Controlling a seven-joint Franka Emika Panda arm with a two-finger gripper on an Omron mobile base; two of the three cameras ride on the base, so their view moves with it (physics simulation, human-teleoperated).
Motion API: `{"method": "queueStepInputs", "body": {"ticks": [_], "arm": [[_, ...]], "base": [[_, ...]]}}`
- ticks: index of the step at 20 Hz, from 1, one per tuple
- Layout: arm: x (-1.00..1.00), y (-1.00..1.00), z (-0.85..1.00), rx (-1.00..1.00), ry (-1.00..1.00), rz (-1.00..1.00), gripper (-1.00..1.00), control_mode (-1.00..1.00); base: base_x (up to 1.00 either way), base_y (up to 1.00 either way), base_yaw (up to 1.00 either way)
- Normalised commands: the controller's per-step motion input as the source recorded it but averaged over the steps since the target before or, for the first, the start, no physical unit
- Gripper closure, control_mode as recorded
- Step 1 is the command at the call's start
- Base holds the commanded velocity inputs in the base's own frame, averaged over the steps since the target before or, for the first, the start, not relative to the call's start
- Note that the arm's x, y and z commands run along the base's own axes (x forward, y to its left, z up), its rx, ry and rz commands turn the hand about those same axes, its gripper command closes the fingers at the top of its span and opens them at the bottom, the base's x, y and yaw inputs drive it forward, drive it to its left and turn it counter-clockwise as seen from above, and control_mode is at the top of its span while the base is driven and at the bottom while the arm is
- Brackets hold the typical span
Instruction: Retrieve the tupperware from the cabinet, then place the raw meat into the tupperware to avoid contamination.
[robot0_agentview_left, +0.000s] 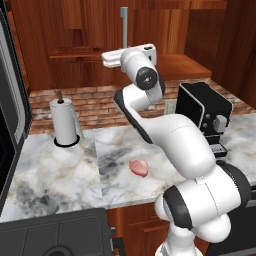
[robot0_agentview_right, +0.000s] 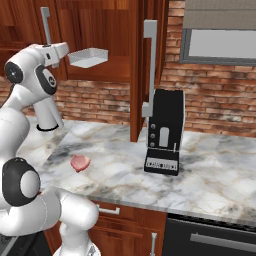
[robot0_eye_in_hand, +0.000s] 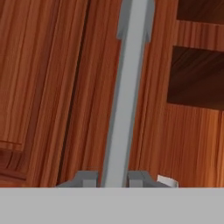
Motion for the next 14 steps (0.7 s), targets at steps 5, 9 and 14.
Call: {"method": "queueStepInputs", "body": {"ticks": [5, 9, 14], "arm": [[-0.19, 0.0, 0.0, -0.01, 0.16, -0.01, 1.0, -1.0], [-0.39, 0.0, 0.0, 0.0, 0.15, 0.0, 1.0, -1.0], [-0.49, 0.01, -0.02, 0.0, 0.12, 0.0, 1.0, -1.0]], "base": [[0.0, 0.0, 0.0], [0.0, 0.0, 0.0], [0.0, 0.0, 0.0]]}}
